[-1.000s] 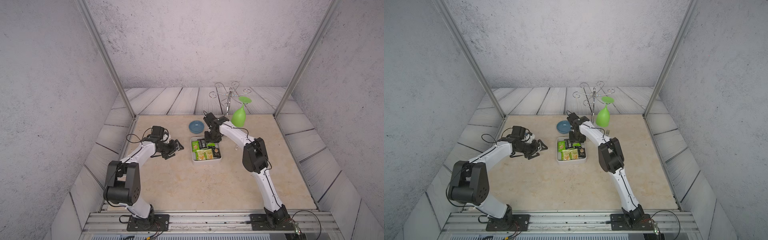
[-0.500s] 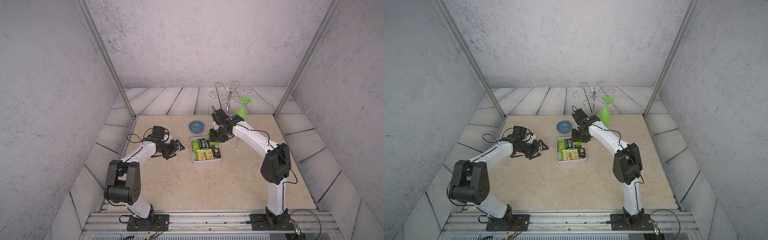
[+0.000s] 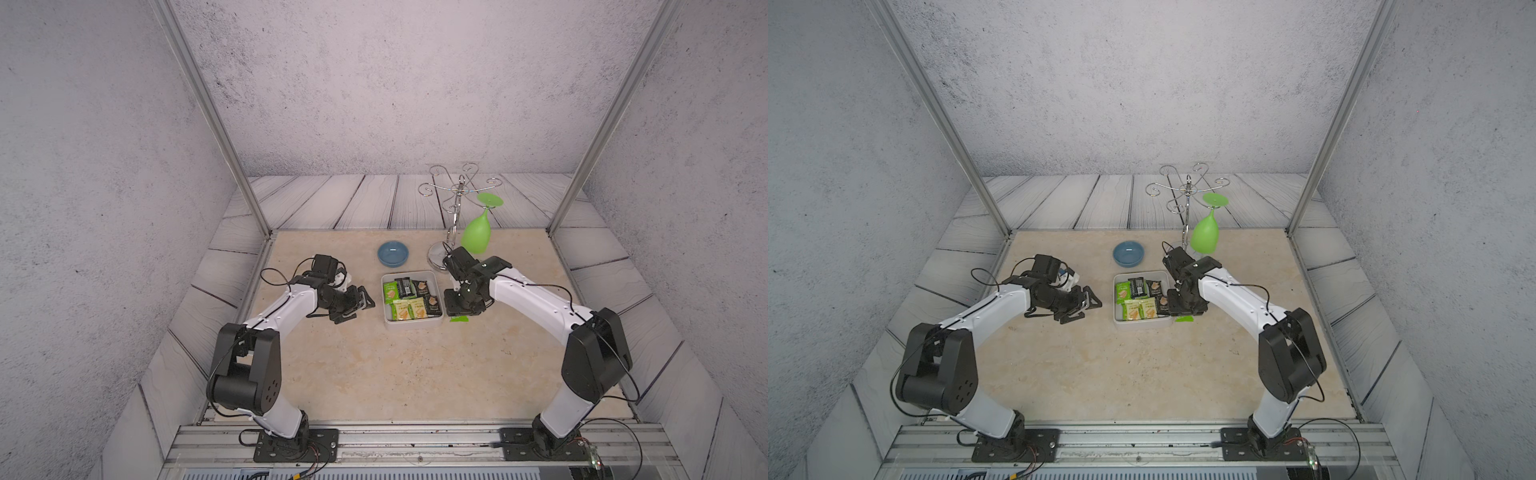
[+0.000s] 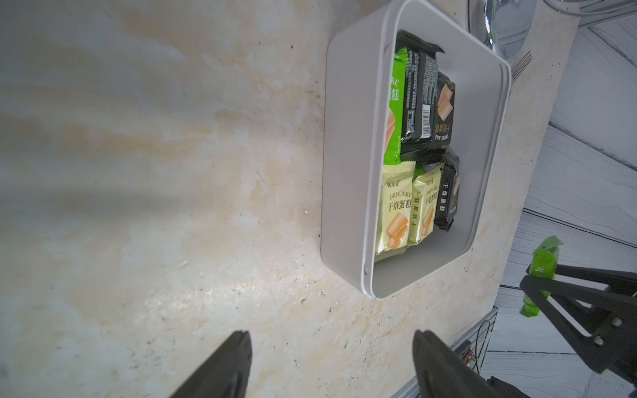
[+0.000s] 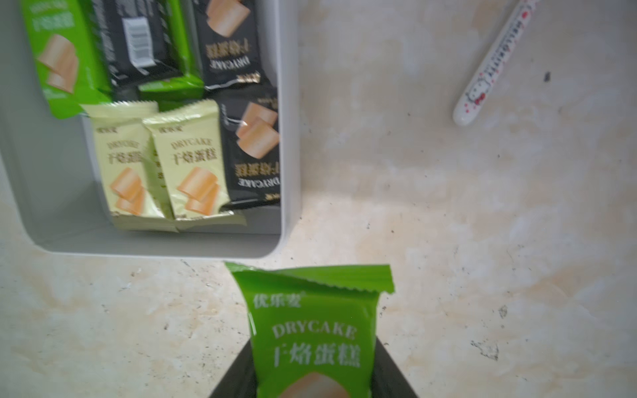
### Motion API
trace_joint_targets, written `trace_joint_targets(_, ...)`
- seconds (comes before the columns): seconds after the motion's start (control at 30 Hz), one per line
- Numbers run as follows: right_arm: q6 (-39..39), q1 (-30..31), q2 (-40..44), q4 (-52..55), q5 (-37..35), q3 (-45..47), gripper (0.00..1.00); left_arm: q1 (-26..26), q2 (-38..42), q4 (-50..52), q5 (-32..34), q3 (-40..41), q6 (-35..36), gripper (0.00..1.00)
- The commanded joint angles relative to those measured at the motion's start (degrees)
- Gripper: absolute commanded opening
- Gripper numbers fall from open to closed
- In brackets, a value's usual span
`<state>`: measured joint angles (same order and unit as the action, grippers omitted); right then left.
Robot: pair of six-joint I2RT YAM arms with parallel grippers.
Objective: Take the cookies out of the storage box
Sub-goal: Place the cookie at the center of the board.
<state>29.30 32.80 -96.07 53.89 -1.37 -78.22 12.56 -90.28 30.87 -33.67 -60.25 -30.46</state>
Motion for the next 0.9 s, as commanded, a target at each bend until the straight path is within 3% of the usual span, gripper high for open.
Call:
trace_joint_targets(0.0, -0.34, -0.76, 2.65, -1.66, -2.85, 4.29, 0.46, 0.1, 1.34, 2.15, 1.3, 0.91, 1.59, 0.79)
trace_joint_targets(0.43, 0.4, -2.94, -2.69, -14.91, -2.32, 12.18, 0.47, 0.11, 4.44, 1.74, 3.37, 2.37, 1.01, 0.79)
trace_joint_targets(0.87, 0.09, -3.03, -8.76, -17.0, -4.87, 13.13, 0.48, -0.08, 7.32, 2.09, 4.87, 3.6, 1.46, 0.79)
